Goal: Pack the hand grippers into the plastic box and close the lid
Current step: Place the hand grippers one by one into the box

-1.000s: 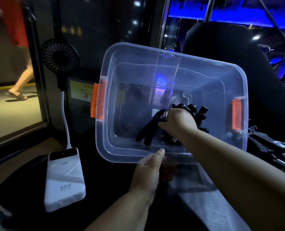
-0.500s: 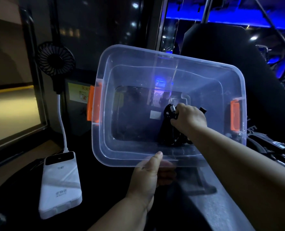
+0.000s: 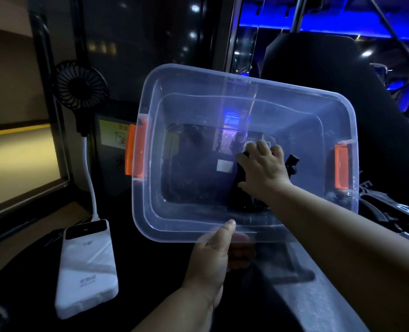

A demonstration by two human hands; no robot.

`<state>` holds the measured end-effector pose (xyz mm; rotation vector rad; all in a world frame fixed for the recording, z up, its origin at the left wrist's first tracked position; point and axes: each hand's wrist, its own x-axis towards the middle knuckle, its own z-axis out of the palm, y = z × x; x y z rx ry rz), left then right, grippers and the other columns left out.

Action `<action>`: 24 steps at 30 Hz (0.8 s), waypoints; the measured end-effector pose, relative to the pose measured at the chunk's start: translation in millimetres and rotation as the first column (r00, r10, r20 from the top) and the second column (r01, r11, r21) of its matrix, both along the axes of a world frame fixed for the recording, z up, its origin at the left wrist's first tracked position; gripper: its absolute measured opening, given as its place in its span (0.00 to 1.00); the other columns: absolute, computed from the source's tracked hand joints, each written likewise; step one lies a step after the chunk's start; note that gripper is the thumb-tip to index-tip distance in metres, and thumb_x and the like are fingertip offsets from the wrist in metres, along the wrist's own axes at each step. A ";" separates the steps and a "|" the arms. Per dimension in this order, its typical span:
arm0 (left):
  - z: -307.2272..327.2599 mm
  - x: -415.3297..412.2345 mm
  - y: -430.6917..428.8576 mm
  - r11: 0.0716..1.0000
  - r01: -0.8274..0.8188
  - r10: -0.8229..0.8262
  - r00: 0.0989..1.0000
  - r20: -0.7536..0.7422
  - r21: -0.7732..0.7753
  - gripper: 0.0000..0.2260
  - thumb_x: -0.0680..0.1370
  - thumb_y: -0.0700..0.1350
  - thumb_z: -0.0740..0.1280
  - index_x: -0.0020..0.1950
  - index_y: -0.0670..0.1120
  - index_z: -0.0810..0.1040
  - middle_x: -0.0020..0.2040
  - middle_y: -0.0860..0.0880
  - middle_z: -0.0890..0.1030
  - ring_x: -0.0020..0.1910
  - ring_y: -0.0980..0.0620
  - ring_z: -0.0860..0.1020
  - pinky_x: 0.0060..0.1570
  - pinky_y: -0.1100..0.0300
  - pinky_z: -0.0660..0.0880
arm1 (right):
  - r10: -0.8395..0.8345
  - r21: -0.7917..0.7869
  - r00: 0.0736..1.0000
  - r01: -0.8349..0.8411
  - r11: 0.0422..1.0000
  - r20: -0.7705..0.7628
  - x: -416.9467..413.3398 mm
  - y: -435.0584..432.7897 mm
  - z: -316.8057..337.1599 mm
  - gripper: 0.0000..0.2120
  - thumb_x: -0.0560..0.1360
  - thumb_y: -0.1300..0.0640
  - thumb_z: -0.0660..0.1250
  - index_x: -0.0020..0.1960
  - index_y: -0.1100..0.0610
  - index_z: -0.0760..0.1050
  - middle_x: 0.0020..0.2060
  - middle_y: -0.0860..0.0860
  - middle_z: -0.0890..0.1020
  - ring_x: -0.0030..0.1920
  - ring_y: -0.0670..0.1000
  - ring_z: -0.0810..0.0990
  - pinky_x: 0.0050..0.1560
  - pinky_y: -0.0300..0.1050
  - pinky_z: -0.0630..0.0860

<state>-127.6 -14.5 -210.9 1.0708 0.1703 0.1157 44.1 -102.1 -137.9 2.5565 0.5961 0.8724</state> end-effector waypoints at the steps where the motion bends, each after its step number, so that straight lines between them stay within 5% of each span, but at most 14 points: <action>1: -0.1 0.4 -0.1 1.000 -0.002 0.002 1.000 0.000 -0.001 0.14 0.79 0.46 0.62 0.38 0.38 0.78 0.35 0.39 0.82 0.30 0.47 0.80 0.28 0.62 0.74 | 0.013 -0.048 0.999 -0.015 0.999 -0.031 1.9 0.9 -2.6 0.31 0.67 0.39 0.69 0.68 0.46 0.67 0.68 0.50 0.64 0.71 0.54 0.57 0.67 0.59 0.55; 7: -1.9 1.6 0.6 1.000 0.012 -0.012 1.000 -0.001 0.012 0.14 0.79 0.47 0.62 0.39 0.39 0.79 0.37 0.39 0.83 0.32 0.47 0.80 0.29 0.62 0.74 | -0.046 -0.271 0.994 0.018 0.962 -0.100 12.5 2.1 -14.1 0.35 0.71 0.31 0.61 0.73 0.45 0.63 0.73 0.48 0.61 0.75 0.54 0.49 0.68 0.70 0.38; 16: -2.4 1.4 0.8 0.999 0.027 -0.027 1.000 -0.001 0.016 0.15 0.79 0.47 0.62 0.39 0.39 0.78 0.37 0.39 0.83 0.31 0.48 0.80 0.29 0.62 0.74 | -0.091 -0.260 0.995 0.076 0.963 -0.044 10.5 8.8 -20.1 0.22 0.75 0.44 0.60 0.67 0.47 0.72 0.68 0.48 0.68 0.72 0.56 0.56 0.67 0.71 0.39; 24: -2.9 2.8 1.9 1.000 0.007 -0.007 1.000 0.012 0.011 0.14 0.79 0.47 0.62 0.41 0.37 0.78 0.39 0.38 0.83 0.31 0.47 0.80 0.28 0.61 0.75 | -0.033 -0.269 0.988 -0.009 0.963 -0.152 8.4 3.5 -6.5 0.36 0.69 0.27 0.57 0.72 0.42 0.63 0.73 0.47 0.62 0.74 0.53 0.50 0.69 0.68 0.42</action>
